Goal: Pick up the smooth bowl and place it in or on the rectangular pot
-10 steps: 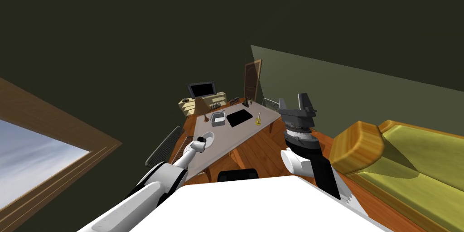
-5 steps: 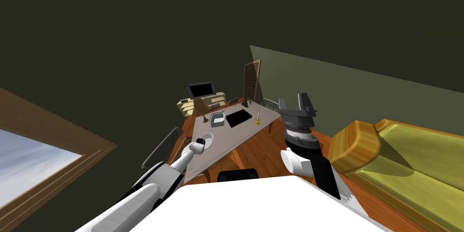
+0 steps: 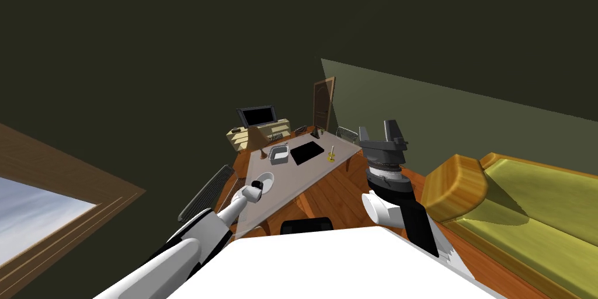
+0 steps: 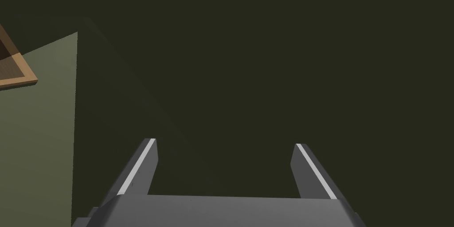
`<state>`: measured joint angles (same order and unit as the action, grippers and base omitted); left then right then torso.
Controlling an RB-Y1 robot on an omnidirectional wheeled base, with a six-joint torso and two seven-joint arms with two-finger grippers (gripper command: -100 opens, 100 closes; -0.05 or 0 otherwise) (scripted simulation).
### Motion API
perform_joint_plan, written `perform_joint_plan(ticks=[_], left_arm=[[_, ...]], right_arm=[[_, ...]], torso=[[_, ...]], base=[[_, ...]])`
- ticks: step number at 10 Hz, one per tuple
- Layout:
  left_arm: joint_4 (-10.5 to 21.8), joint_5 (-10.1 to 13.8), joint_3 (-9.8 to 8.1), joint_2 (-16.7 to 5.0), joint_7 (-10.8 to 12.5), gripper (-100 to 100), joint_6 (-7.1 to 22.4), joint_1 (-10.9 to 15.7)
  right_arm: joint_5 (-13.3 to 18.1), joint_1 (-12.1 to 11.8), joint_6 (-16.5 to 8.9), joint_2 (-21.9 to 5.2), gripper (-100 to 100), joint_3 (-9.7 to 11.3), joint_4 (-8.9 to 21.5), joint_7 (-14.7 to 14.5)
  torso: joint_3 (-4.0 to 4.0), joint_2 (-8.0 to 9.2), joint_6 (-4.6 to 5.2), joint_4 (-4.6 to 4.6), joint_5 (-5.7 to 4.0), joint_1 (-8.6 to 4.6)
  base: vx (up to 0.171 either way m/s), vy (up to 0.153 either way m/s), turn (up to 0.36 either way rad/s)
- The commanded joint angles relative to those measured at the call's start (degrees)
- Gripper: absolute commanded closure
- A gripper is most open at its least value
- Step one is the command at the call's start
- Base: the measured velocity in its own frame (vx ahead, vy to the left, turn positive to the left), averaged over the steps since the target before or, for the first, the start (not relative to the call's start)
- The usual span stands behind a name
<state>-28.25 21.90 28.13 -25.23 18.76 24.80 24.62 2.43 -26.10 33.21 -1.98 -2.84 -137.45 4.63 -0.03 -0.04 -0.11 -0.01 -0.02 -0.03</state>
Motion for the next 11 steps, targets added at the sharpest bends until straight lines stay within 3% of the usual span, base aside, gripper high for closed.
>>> perform_joint_plan(ticks=[1,2,3,4,5,6,10,11], left_arm=[[-2.62,0.42,2.86,-1.18,2.06,-100,0.69,-1.27],[-2.62,0.42,3.74,-1.18,2.06,-100,0.69,-1.27],[-3.21,2.93,5.89,-2.59,4.24,-100,0.15,-1.9],[-3.21,2.93,7.54,-2.59,4.24,-100,0.15,-1.9],[-3.41,2.26,6.41,-2.4,4.18,-100,0.38,-1.95],[-3.42,2.32,6.61,-2.42,4.34,100,0.36,-1.97],[-3.4,2.34,6.57,-2.4,4.36,100,0.39,-1.99],[-3.4,2.34,6.58,-2.39,4.36,0,0.39,-2.0]], right_arm=[[0.0,0.0,0.0,0.0,0,0.0,0.0,0.0],[0.0,0.0,0.0,0.0,0,0.0,0.0,0.0],[0.0,0.0,0.0,0.0,0,0.0,0.0,0.0],[0.0,0.0,0.0,0.0,0,0.0,0.0,0.0],[0.0,0.0,0.0,0.0,0,0.0,0.0,0.0],[0.0,0.0,0.0,0.0,0,0.0,0.0,0.0],[0.0,0.0,0.0,0.0,0,0.0,0.0,0.0],[0.0,0.0,0.0,0.0,0,0.0,0.0,0.0]], torso=[[0.0,0.0,0.0,0.0,0.0,0.0],[0.0,0.01,-0.01,0.0,0.01,0.0],[0.02,0.03,0.0,0.0,0.01,0.0],[0.02,0.03,0.0,0.01,0.0,-0.01],[0.01,0.02,0.0,0.0,0.0,-0.01],[0.02,0.05,0.0,0.01,0.0,0.01],[0.05,0.08,0.02,0.04,-0.02,0.0],[0.07,0.09,0.01,0.05,-0.03,-0.01]], base=[[0.021,-0.008,-0.02],[0.01,-0.005,0.004],[0.016,-0.011,-0.045],[0.018,-0.008,-0.014],[0.007,-0.003,0.002],[0.0,0.0,0.0],[-0.001,0.0,0.003],[0.0,0.0,0.0]])
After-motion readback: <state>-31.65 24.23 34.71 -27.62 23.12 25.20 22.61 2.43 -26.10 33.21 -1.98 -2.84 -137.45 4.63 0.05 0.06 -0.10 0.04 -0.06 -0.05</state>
